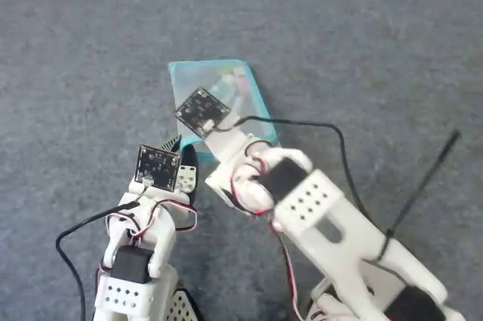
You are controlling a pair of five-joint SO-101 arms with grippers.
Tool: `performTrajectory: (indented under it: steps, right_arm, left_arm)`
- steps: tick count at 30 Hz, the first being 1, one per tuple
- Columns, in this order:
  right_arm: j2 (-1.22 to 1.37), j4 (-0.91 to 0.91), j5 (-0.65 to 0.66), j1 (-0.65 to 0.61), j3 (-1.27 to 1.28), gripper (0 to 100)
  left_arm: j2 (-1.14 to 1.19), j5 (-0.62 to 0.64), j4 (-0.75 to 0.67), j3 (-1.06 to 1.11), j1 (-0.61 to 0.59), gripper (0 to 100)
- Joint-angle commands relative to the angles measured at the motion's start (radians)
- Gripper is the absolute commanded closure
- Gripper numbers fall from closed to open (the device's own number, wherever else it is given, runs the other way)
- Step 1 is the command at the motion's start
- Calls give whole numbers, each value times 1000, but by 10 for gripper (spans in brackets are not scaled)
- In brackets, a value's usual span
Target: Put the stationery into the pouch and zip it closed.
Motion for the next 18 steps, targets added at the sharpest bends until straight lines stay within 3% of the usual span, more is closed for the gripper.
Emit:
performTrajectory:
  steps: [1,12,18]
  right_arm:
    - [-142,-45,-49,59,31,868]
    - [-73,-59,-68,203,32,868]
    - [-67,-58,-25,59,32,868]
  left_arm:
    - [6,21,-31,-7,8,988]
    - [6,21,-26,-7,9,988]
    - [2,23,-26,-12,-12,988]
